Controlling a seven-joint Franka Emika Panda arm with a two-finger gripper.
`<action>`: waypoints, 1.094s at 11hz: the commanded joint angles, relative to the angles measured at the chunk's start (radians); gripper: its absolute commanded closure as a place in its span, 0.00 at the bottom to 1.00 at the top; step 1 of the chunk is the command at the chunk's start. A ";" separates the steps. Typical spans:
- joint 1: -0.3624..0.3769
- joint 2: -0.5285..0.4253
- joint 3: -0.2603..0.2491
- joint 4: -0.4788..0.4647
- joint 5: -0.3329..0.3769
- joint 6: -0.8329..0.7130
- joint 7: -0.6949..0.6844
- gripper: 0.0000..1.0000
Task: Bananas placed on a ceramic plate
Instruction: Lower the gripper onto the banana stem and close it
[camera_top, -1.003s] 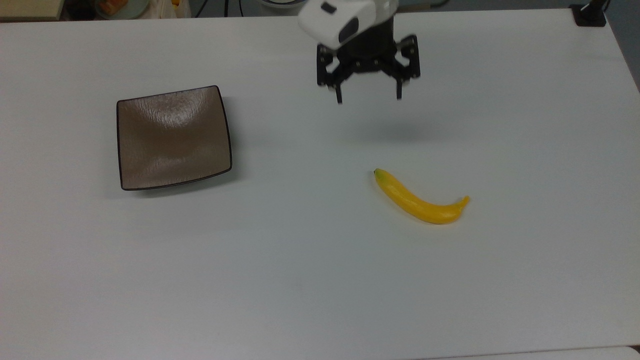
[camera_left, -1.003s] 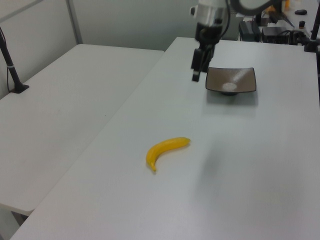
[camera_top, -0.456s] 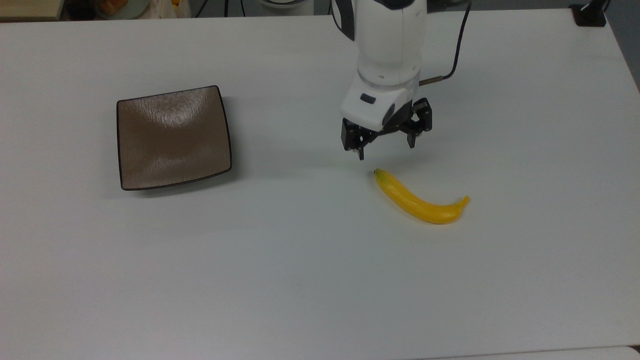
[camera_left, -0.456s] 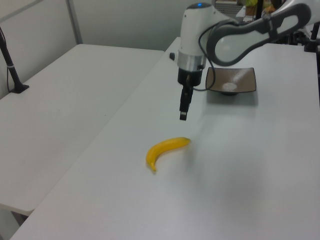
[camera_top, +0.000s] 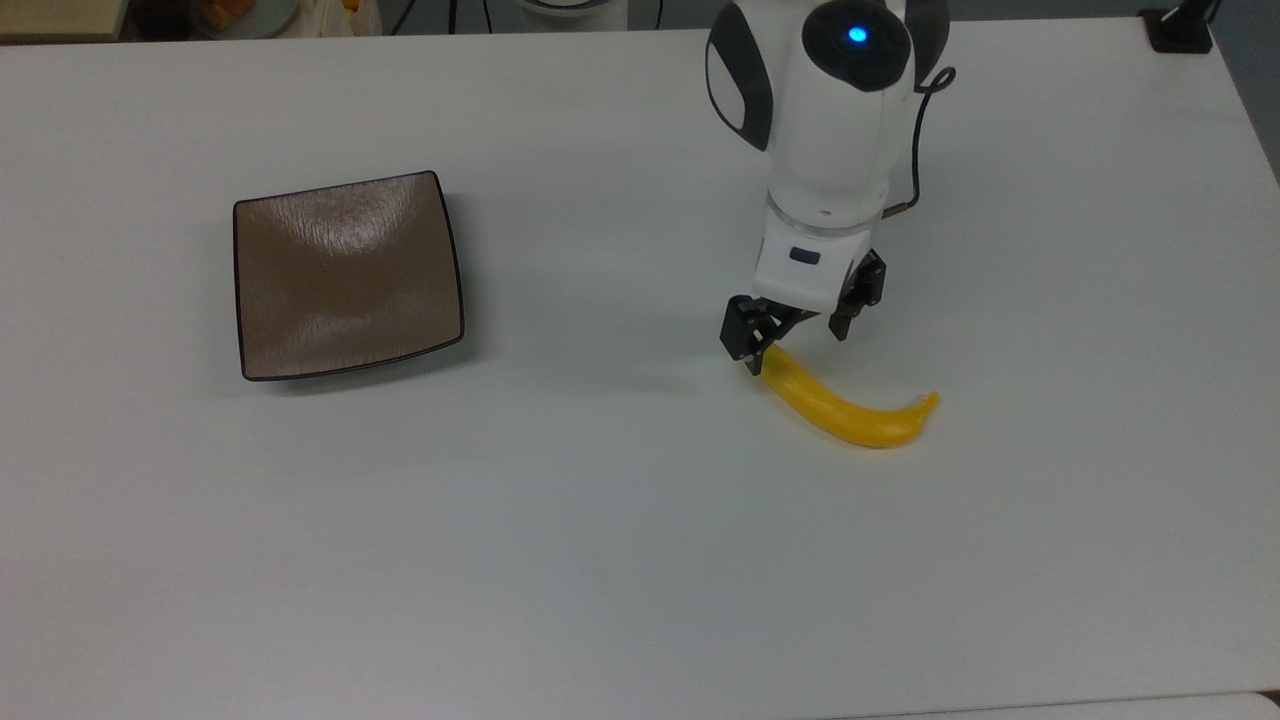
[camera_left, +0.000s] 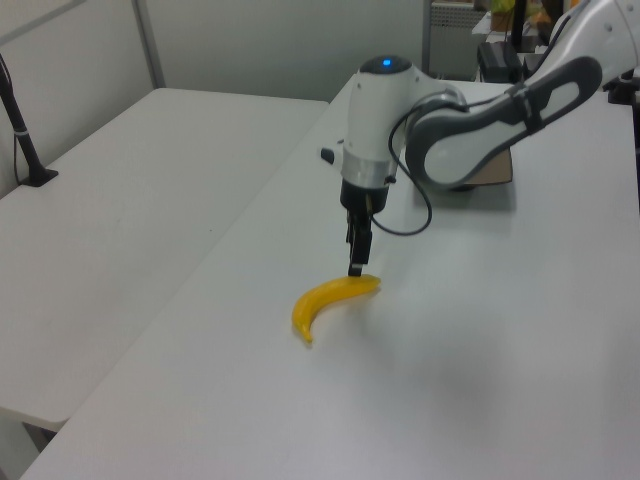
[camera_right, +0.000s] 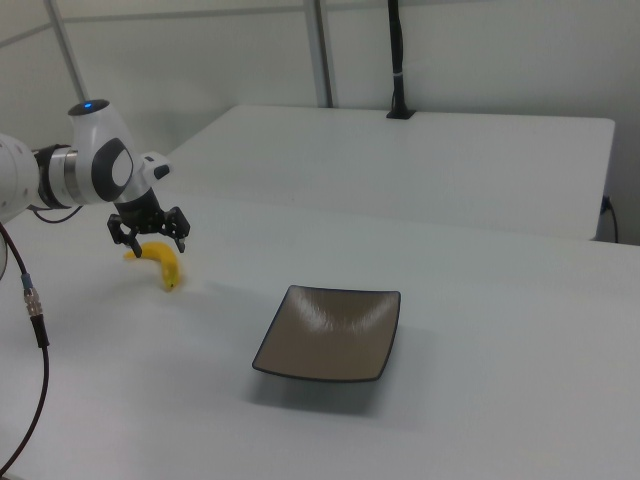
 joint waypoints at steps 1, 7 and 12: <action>0.003 0.048 0.016 0.024 -0.043 0.038 -0.026 0.00; 0.001 0.088 0.026 0.026 -0.102 0.081 -0.018 0.12; -0.010 0.089 0.047 0.024 -0.132 0.081 -0.016 0.33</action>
